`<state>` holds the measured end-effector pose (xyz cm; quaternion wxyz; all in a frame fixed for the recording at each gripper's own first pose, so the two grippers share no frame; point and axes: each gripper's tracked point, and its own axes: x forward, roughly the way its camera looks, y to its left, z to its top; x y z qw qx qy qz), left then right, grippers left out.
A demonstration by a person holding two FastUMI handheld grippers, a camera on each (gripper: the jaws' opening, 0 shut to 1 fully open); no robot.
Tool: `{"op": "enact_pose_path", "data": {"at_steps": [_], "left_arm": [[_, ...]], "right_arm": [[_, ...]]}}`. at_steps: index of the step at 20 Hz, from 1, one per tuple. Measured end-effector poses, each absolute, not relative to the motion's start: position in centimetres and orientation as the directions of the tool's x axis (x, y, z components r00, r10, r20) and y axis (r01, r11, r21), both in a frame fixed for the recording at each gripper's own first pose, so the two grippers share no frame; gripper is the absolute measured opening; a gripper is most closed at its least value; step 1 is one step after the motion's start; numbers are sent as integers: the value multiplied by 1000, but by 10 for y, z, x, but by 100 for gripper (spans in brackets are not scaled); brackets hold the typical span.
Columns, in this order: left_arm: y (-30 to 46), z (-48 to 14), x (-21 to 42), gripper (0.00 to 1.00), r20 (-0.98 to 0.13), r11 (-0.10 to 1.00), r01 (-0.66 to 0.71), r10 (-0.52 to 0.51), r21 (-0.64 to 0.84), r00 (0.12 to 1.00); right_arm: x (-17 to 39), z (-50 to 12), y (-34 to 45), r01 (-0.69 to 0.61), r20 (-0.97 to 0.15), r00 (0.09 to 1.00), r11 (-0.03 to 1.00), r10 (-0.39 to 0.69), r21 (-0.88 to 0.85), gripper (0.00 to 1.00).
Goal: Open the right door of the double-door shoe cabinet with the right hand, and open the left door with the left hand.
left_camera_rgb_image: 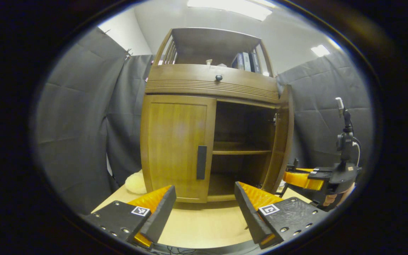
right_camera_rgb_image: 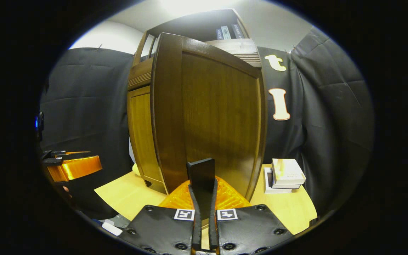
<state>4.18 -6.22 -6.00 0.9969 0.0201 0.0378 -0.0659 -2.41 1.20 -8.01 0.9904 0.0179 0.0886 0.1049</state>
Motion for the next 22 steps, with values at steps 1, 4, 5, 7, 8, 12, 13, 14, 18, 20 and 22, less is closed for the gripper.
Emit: {"op": "enact_pose_path", "data": {"at_steps": [1,4,5,7,8,12,13,14,18,20,22], "left_arm": [[-64,-59,43,96,-73,990,141,-139,25,988],[-70,-61,43,96,-65,988,154,-152,28,986],[-73,-61,47,96,-66,987,158,-156,34,986],[-87,-58,47,96,-65,985,170,-167,40,984],[-89,-58,46,96,-69,984,173,-170,42,983],[-95,-62,47,96,-75,981,188,-184,48,980],[-97,-61,50,96,-75,980,192,-188,52,979],[-98,-61,51,96,-74,979,195,-191,57,979],[-108,-63,50,96,-81,977,204,-199,65,977],[-110,-64,51,96,-88,975,209,-203,69,975],[-116,-66,54,96,-95,974,214,-207,71,974]], "right_arm": [[-28,-80,4,-196,-174,964,979,202,52,5],[-38,-79,-21,-159,-173,972,987,162,28,5],[-40,-79,-30,-149,-172,974,989,151,24,5],[-44,-81,-45,-133,-172,976,991,136,29,9],[-45,-81,-51,-127,-170,977,991,130,29,9],[-49,-82,-76,-104,-163,981,994,105,10,8],[-50,-82,-82,-102,-161,982,995,101,5,5],[-54,-81,-83,-100,-158,982,995,99,1,5],[-54,-82,-112,-89,-141,986,996,87,-6,12],[-53,-83,-125,-92,-132,987,995,88,-25,8],[-54,-84,-125,-134,-131,983,990,128,-38,4]]}}
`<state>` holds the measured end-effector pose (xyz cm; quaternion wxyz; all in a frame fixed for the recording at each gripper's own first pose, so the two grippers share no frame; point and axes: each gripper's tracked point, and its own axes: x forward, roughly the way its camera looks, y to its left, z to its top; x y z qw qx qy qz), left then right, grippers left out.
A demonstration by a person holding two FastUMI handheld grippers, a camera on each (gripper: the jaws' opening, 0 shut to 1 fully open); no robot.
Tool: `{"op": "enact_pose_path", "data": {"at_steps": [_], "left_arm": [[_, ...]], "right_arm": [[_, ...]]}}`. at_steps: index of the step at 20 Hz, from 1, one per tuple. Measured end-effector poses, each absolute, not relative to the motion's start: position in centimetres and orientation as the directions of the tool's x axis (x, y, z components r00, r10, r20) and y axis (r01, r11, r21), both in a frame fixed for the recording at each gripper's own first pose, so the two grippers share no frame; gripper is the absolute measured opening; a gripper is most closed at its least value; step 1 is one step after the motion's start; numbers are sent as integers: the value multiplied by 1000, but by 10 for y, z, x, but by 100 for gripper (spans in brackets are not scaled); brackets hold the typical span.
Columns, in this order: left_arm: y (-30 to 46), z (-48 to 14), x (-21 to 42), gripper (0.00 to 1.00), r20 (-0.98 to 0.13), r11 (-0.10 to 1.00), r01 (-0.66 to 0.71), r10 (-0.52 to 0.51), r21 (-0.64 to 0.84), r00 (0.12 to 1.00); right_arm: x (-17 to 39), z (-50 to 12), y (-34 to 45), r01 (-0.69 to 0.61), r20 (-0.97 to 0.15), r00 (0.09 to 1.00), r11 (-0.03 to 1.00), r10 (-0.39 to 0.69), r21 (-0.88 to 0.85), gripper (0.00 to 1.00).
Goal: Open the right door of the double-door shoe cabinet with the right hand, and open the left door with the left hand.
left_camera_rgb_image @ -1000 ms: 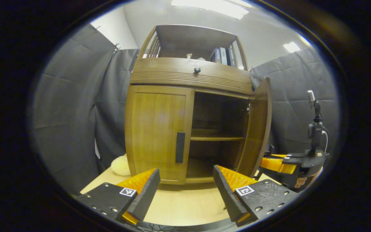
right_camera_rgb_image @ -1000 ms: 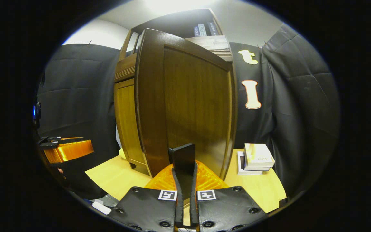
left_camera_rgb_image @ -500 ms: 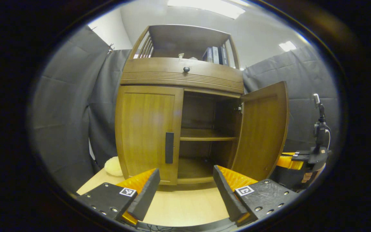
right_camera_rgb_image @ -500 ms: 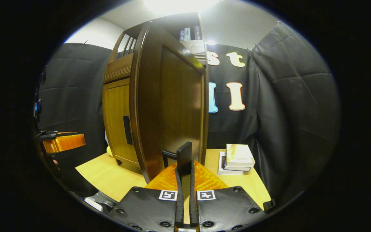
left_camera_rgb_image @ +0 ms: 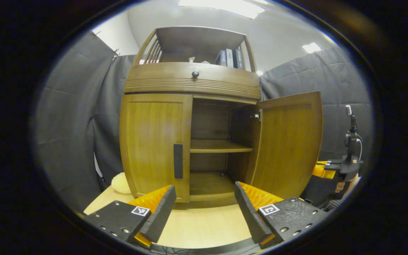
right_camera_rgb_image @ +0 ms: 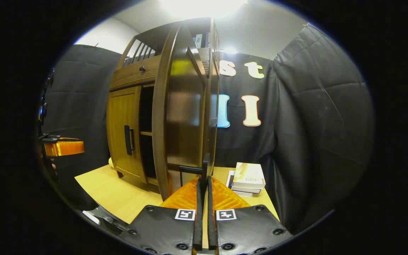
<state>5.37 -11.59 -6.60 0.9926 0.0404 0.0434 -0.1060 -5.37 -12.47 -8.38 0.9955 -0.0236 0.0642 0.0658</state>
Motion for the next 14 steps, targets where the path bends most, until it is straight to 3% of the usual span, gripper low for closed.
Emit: {"op": "enact_pose_path", "data": {"at_steps": [4,6,10,14], "left_arm": [[-124,-69,57,96,-95,971,226,-219,76,971],[-126,-69,56,96,-92,972,224,-217,67,972],[-128,-67,59,96,-106,974,221,-214,56,971],[-128,-73,76,96,-123,974,225,-219,37,968]], "right_arm": [[-55,-85,-129,-130,-130,983,991,131,14,11],[-57,-87,-128,-125,-134,983,992,128,27,5],[-71,-95,-129,-129,-156,979,992,128,5,7],[-88,-94,-130,-123,-159,980,992,124,14,4]]}}
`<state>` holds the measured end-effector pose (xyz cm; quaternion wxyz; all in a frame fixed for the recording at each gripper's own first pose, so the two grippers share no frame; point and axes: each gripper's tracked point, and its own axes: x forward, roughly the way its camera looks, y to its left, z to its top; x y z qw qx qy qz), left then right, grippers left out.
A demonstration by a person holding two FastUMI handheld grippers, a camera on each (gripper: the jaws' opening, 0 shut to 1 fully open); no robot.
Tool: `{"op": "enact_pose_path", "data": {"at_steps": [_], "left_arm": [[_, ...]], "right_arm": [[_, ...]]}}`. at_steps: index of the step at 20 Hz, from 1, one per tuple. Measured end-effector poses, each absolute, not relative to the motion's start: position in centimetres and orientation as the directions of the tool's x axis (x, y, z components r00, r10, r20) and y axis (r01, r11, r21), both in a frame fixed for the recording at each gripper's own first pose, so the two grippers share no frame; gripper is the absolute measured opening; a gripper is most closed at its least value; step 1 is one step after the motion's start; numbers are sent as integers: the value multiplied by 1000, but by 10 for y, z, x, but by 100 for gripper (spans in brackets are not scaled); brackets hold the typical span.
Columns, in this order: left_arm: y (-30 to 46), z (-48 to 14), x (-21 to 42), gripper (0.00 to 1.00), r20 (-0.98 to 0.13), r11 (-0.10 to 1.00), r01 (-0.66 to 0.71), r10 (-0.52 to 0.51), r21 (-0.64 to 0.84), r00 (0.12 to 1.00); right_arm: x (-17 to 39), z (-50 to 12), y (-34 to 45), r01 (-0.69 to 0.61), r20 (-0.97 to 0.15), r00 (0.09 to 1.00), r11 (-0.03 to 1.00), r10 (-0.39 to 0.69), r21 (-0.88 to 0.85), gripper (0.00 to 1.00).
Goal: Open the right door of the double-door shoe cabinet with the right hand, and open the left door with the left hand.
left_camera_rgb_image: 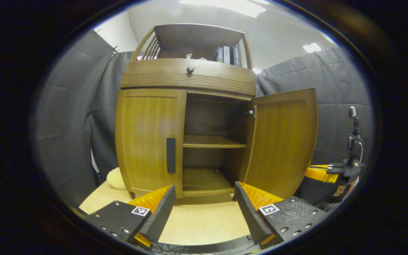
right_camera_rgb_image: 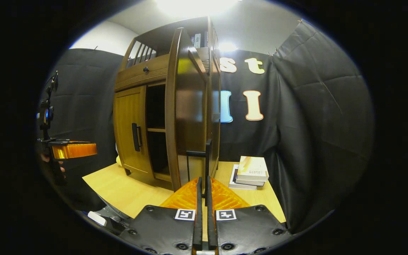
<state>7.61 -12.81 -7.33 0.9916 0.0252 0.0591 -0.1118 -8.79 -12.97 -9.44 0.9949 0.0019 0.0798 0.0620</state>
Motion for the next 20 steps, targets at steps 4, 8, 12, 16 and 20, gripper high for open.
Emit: {"op": "enact_pose_path", "data": {"at_steps": [4,8,12,16,20], "left_arm": [[-130,-77,92,96,-128,972,234,-229,20,965],[-119,-69,110,96,-128,976,217,-212,22,969],[-97,-65,121,95,-140,981,192,-187,21,972],[-73,-68,123,95,-130,988,151,-146,32,981],[-43,-63,151,96,-140,992,127,-123,17,983]], "right_arm": [[-105,-90,-125,-102,-159,981,994,107,40,4],[-123,-85,-102,-101,-160,981,993,111,68,4],[-125,-75,-69,-133,-155,977,985,150,110,7],[-109,-51,-43,-149,-102,982,984,158,93,4],[-91,-48,-17,-141,-116,982,988,148,62,3]]}}
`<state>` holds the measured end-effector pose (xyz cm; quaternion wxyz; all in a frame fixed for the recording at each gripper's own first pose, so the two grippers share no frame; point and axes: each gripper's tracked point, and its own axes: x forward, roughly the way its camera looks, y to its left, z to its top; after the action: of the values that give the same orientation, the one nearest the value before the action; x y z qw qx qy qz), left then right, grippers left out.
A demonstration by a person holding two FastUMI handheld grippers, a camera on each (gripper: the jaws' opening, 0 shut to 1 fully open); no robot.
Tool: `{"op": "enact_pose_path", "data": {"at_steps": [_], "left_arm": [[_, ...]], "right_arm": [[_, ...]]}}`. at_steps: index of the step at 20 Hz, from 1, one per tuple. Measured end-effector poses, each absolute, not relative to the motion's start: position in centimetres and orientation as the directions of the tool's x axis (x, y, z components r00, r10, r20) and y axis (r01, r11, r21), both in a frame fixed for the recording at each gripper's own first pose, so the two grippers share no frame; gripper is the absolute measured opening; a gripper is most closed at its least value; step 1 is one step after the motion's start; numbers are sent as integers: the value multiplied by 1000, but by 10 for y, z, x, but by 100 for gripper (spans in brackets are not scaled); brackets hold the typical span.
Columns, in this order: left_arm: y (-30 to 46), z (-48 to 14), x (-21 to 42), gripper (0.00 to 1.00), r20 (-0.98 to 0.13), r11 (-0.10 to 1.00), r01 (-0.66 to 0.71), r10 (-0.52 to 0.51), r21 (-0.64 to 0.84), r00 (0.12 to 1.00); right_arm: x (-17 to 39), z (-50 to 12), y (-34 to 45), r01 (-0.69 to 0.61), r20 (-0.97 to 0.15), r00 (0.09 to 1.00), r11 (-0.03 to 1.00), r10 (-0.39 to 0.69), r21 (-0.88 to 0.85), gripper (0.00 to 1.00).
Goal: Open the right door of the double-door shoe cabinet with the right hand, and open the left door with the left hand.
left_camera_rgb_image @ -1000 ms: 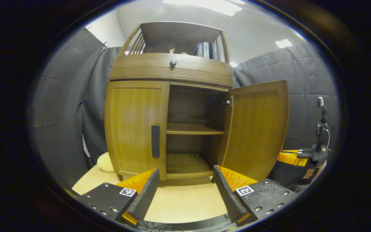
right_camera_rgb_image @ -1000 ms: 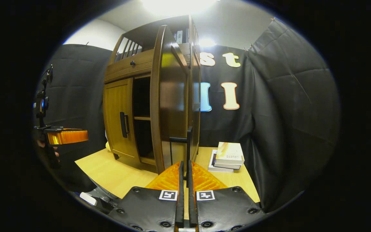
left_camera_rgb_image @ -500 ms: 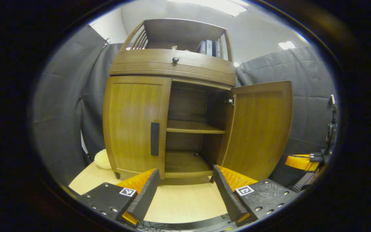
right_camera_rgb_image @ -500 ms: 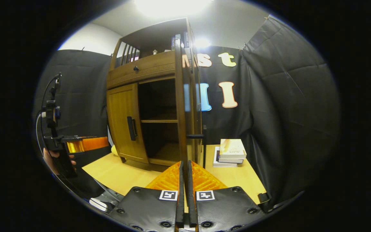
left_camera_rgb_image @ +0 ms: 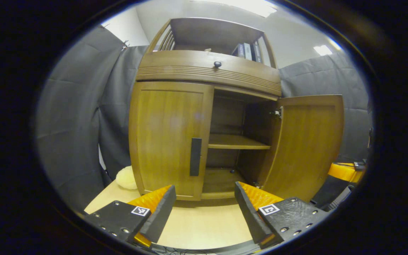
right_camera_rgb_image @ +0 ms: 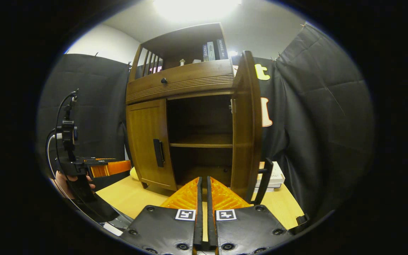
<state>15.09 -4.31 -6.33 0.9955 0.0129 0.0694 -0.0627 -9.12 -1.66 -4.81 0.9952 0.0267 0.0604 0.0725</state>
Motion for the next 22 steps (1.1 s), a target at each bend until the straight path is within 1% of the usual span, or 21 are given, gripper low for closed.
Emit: {"op": "enact_pose_path", "data": {"at_steps": [1,2,4,7,8,9,10,11,13,14,15,16,17,18,19,20,21,22], "left_arm": [[-35,-60,158,96,-140,993,120,-117,12,983],[-25,-56,166,96,-136,993,114,-112,7,984],[-14,-46,180,96,-132,993,117,-117,-8,984],[0,-39,200,96,-122,988,151,-152,-22,981],[3,-39,206,96,-117,986,166,-167,-18,979],[6,-39,215,96,-106,983,182,-183,-12,977],[10,-40,224,96,-96,981,193,-192,-3,977],[14,-39,229,96,-89,980,199,-198,3,976],[17,-38,238,96,-73,976,218,-218,-10,973],[16,-37,243,96,-70,973,230,-231,-21,970],[15,-40,245,96,-72,971,239,-240,-27,968],[15,-43,246,96,-78,970,242,-244,-27,967],[16,-47,248,96,-86,971,239,-240,-18,967],[14,-51,255,96,-94,973,232,-231,-4,968],[10,-52,259,96,-101,973,232,-230,6,968],[4,-54,261,96,-104,972,233,-231,8,967],[0,-56,262,96,-106,971,237,-236,2,966],[-2,-58,264,96,-111,971,240,-239,-6,965]], "right_arm": [[-87,-47,-8,-146,-122,981,987,153,63,7],[-82,-45,-2,-140,-125,981,988,146,60,7],[-72,-44,11,-138,-135,980,988,146,66,44],[-52,-42,28,-110,-144,982,988,125,106,98],[-47,-41,31,-94,-142,984,989,109,113,97],[-42,-39,33,-78,-129,987,990,92,114,92],[-39,-38,36,-59,-124,990,992,73,108,97],[-35,-38,37,-42,-127,990,994,55,102,92],[-32,-37,40,-23,-126,991,995,35,94,92],[-31,-35,41,-17,-123,992,996,28,88,97],[-29,-35,40,-7,-122,992,997,17,79,97],[-27,-35,39,5,-122,993,997,4,75,92],[-23,-35,39,11,-122,993,997,-1,78,97],[-20,-34,41,9,-118,993,996,1,85,92],[-17,-33,42,5,-114,993,996,5,94,100],[-14,-34,42,1,-107,994,995,10,97,93],[-10,-33,42,-9,-102,995,996,19,94,100],[-8,-35,43,-21,-105,994,996,30,88,97]]}}
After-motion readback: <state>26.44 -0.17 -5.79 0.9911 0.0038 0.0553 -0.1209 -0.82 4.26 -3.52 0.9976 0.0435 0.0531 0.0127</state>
